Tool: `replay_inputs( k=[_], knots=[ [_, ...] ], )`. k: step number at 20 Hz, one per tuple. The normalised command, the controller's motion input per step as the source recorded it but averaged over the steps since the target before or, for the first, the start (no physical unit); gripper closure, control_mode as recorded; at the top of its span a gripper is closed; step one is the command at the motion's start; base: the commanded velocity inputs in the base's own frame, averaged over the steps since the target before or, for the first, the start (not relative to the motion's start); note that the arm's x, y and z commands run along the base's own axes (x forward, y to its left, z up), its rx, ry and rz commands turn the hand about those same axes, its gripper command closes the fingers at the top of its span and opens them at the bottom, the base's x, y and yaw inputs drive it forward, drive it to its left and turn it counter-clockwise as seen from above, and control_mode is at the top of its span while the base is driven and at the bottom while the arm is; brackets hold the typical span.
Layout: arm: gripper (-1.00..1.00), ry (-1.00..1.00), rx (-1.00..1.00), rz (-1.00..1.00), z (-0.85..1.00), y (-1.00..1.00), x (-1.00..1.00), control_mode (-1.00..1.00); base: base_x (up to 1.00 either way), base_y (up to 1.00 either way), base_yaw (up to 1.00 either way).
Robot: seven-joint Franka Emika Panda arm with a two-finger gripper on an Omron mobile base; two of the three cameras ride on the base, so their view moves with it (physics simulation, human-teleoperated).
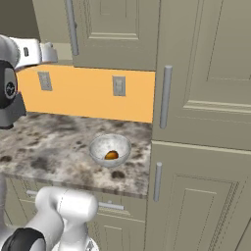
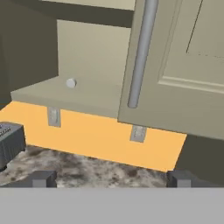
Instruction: Open the cabinet. Pick the kiwi and mango from the cabinet and place them into the bowl. Then close the cabinet.
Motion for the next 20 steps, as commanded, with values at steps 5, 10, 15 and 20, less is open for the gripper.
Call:
replay_inputs(
  k=[5, 10, 15, 20],
  knots=[
    [-1.0, 0.0, -0.09, 0.23, -0.53, 0.68, -1.0, -1.0, 0.0, 0.0, 0.0],
    [-1.0, 0.0, -0.04, 0.12, -0.47, 0.99, -1.0, -1.0, 0.0, 0.0, 0.0],
    [-1.0, -0.07, -0.06, 0.01, 0.0, 1.0, -1.0, -1.0, 0.0, 0.0, 0.0],
    [-1.0, -0.17, -0.02, -0.1, 0.0, 1.0, -0.62, -1.0, 0.0, 0.0, 0.0]
  ],
)
